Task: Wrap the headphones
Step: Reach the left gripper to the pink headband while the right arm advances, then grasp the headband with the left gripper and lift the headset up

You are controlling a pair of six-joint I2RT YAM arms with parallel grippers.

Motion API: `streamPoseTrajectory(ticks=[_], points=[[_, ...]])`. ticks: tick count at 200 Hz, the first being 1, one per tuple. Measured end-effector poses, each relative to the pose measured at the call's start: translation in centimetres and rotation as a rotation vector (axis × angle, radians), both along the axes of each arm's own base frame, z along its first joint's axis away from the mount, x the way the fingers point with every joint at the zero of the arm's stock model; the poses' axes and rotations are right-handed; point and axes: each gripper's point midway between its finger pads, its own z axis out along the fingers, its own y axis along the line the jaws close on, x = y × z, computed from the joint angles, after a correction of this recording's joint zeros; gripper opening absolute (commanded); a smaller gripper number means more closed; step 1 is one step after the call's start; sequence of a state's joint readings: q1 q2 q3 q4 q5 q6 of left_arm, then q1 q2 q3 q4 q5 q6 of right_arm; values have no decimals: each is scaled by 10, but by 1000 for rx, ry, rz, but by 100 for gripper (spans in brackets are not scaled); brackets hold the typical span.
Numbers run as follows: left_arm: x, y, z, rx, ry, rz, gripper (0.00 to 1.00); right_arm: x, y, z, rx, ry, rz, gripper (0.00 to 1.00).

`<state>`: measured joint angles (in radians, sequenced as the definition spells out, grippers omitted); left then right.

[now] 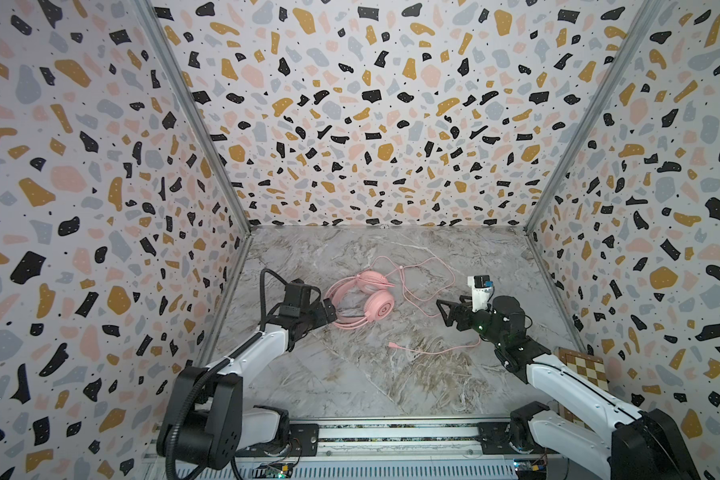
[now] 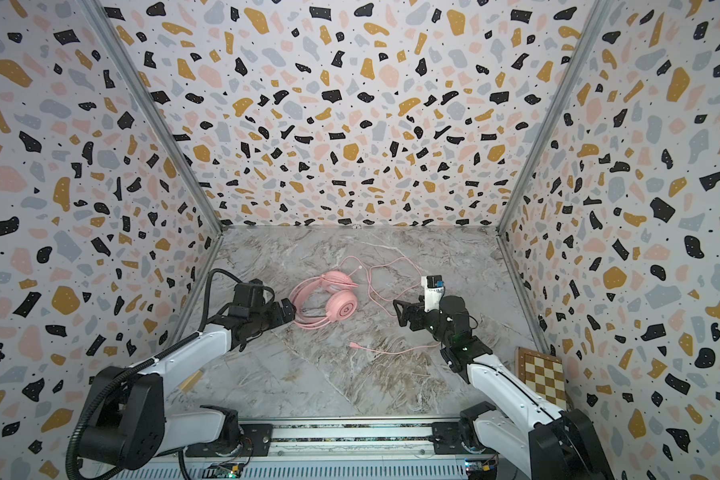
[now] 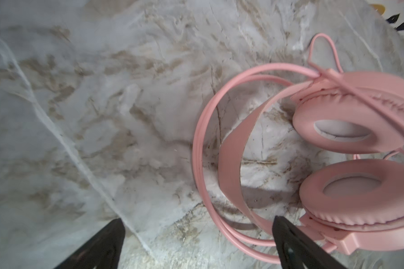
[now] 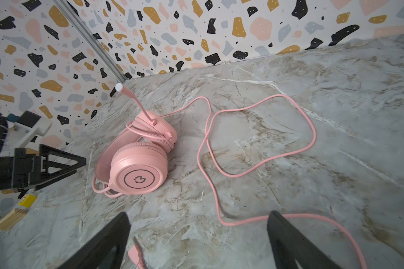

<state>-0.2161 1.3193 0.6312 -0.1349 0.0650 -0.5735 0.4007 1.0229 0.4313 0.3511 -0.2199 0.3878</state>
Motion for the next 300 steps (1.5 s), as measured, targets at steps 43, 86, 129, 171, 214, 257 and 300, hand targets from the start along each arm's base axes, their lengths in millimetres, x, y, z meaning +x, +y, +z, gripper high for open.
streamPoseTrajectory(ticks=[43, 86, 129, 171, 214, 257, 300], points=[[4, -28, -16, 0, 58, -34, 98, -3, 7, -7, -22, 39, 20, 94], [25, -48, -11, -15, 21, -37, 96, -2, 10, -1, -25, 40, 26, 94], [28, -51, -33, -8, 56, -27, 86, -5, 11, -6, -35, 62, 31, 94], [30, -46, -37, 18, 56, -6, 45, -6, 12, -4, -28, 60, 34, 94], [36, -41, -31, 57, 44, 3, 0, -6, 14, -1, -21, 50, 39, 94], [38, -33, -11, 158, 46, -22, 0, -6, 14, -2, -22, 52, 41, 94], [44, -4, 52, 317, -48, 29, 0, -7, 15, -2, -22, 52, 43, 94]])
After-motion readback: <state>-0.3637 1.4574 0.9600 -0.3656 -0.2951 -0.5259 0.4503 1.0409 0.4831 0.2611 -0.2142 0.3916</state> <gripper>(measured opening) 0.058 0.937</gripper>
